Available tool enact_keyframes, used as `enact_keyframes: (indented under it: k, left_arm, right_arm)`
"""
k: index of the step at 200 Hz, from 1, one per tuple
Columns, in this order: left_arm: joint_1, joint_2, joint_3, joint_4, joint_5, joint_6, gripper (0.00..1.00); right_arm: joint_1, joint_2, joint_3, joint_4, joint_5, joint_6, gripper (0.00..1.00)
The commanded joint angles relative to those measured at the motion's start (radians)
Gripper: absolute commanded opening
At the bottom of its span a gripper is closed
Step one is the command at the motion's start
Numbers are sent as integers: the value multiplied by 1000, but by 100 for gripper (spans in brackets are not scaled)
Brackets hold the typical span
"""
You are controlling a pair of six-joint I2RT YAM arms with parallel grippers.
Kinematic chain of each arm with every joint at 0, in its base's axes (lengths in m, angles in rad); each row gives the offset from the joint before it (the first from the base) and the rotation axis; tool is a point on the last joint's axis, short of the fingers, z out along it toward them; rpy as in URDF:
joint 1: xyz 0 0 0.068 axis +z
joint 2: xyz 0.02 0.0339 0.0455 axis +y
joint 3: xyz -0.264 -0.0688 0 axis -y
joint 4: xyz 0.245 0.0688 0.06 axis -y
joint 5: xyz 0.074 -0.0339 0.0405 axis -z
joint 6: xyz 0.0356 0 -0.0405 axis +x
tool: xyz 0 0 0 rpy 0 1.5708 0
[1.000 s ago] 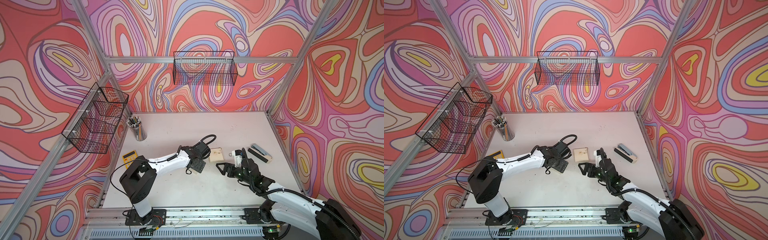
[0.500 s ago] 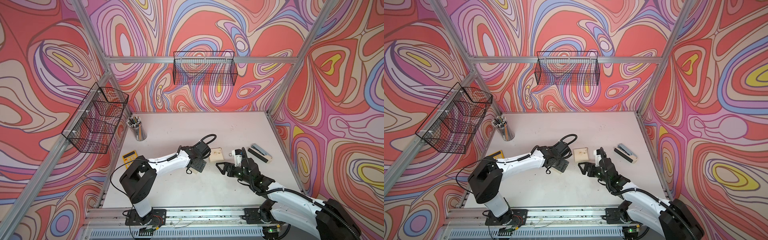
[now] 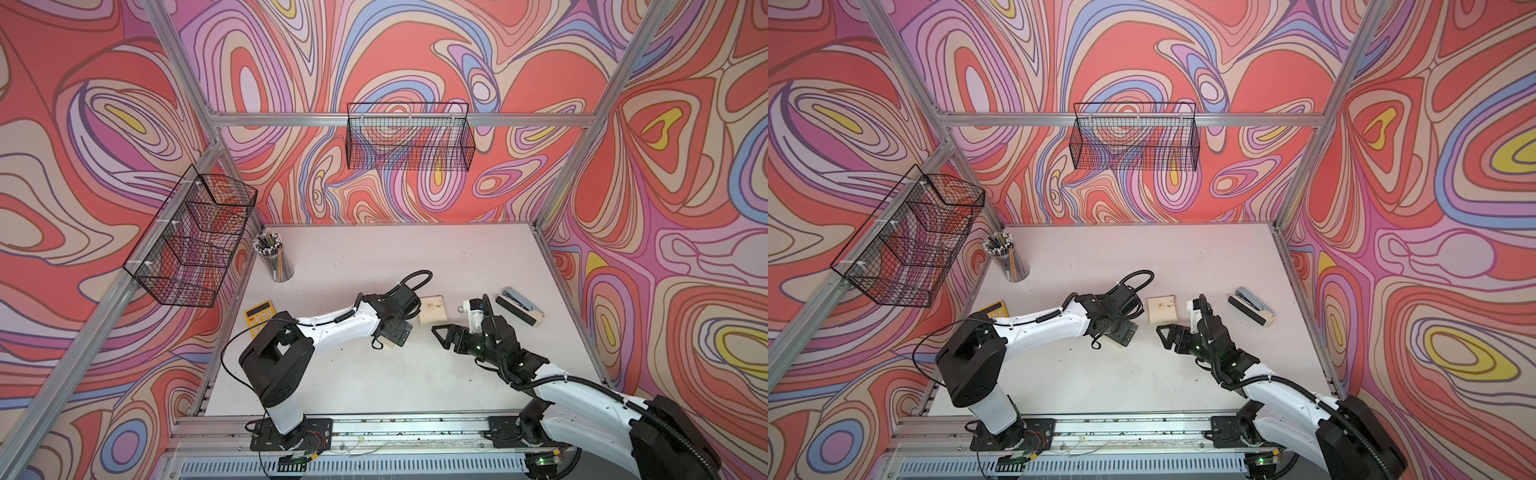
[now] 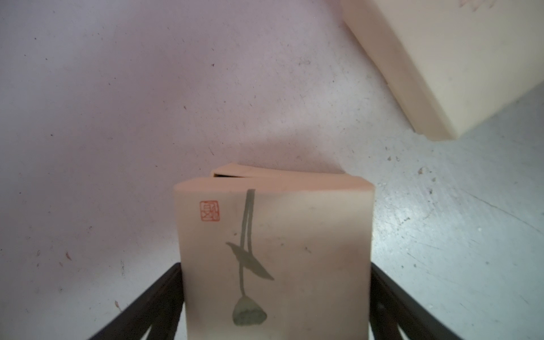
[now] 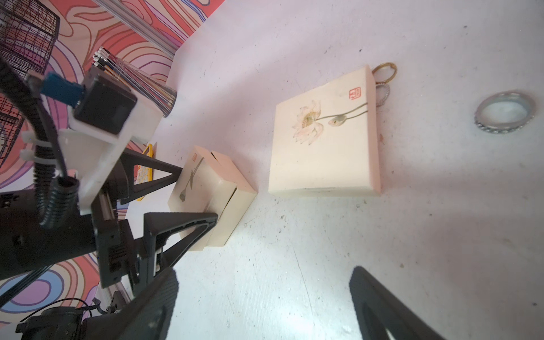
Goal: Take the rings out of the lift-off lid box
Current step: Close the lid on the jewelry box.
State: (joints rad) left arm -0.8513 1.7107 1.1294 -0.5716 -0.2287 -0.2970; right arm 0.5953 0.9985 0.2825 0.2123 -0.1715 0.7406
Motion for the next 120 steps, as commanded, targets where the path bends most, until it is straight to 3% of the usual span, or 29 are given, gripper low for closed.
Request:
enact_keyframes:
  k: [1,120]
  left_arm:
    - [-3,3,-18,13,-17,34,94]
    - [-4,-6,-39,29,0,53,93]
  right_arm:
    - [5,9,30,2,13,-8,96]
    - [4,18,34,-1,15,-9,96]
